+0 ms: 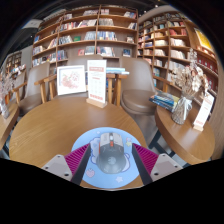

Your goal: Arrange mouse

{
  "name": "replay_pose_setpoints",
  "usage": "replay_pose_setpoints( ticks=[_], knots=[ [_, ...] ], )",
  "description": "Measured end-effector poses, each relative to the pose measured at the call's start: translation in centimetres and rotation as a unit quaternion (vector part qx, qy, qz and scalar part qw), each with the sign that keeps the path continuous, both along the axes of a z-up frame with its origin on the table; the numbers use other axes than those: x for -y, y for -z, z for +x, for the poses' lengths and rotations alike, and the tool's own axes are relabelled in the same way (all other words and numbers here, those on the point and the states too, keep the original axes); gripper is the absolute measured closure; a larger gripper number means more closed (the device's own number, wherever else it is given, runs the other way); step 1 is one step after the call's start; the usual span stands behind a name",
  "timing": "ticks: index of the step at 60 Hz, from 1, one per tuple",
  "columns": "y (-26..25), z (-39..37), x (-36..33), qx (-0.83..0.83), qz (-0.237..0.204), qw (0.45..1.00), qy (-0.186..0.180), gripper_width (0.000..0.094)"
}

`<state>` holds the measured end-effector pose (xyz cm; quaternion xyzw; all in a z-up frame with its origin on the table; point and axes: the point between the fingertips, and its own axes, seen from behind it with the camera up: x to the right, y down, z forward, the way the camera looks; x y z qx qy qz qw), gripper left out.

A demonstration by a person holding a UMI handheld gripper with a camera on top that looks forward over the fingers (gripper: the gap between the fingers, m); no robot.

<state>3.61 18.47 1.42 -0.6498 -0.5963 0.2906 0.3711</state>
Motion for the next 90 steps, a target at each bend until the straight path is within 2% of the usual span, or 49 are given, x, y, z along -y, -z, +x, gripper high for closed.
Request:
replay_pose_setpoints(
  ticks=[2, 16, 29, 38, 54, 62, 70, 77, 84, 90],
  knots=[
    [-0.9, 0.9, 0.3, -0.005, 0.002, 1.000, 0.001, 0.0072],
    [-6.6, 11.6, 4.2, -0.020, -0.002, 1.000, -0.009, 0.0084],
    [-7.7, 21.1, 8.6, -0.009, -0.016, 1.000, -0.018, 0.0085],
    [-7.4, 24.1, 9.5, -0.006, -0.006, 1.000, -0.029, 0.0086],
    [-8.1, 24.9, 9.1, -0.019, 0.001, 1.000, -0.022, 0.0085],
    [-7.9, 24.8, 9.0, -0.019, -0.013, 1.000, -0.015, 0.0084],
    [-8.8, 24.5, 7.9, -0.028, 0.013, 0.999, -0.012, 0.0082],
    [-8.9, 24.2, 8.0, -0.028, 0.012, 0.999, -0.017, 0.0083],
    [-9.3, 24.0, 7.4, -0.031, 0.003, 0.999, -0.003, 0.0087],
    [-9.4, 24.0, 6.7, -0.034, 0.019, 0.999, 0.003, 0.0082]
  ],
)
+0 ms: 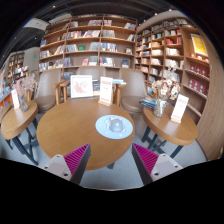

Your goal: Arrange mouse

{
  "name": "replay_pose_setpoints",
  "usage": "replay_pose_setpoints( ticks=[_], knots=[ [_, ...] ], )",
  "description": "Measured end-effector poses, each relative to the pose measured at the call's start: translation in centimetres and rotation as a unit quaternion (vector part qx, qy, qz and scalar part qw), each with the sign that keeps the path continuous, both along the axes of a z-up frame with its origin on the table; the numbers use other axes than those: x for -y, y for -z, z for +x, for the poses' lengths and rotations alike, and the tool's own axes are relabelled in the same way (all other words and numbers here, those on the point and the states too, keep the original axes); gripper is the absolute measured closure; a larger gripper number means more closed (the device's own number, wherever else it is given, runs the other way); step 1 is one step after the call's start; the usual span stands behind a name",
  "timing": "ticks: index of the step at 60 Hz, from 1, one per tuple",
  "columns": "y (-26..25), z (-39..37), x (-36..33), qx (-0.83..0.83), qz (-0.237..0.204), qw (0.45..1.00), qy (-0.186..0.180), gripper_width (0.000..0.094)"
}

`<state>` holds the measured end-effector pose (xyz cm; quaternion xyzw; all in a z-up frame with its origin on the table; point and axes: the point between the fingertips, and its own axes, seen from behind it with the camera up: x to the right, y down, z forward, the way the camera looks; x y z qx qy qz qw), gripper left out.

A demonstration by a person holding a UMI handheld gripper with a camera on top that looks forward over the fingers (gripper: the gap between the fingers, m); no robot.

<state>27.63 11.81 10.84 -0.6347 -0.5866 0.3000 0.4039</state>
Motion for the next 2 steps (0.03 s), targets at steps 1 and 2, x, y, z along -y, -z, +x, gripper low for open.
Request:
replay_pose_setpoints(
  ticks=[1, 2],
  knots=[
    [0.01, 0.00, 0.09, 0.000, 0.000, 1.000, -0.002, 0.0082],
    [0.10, 0.13, 0.36, -0.001, -0.001, 1.000, -0.003, 0.0082]
  ],
)
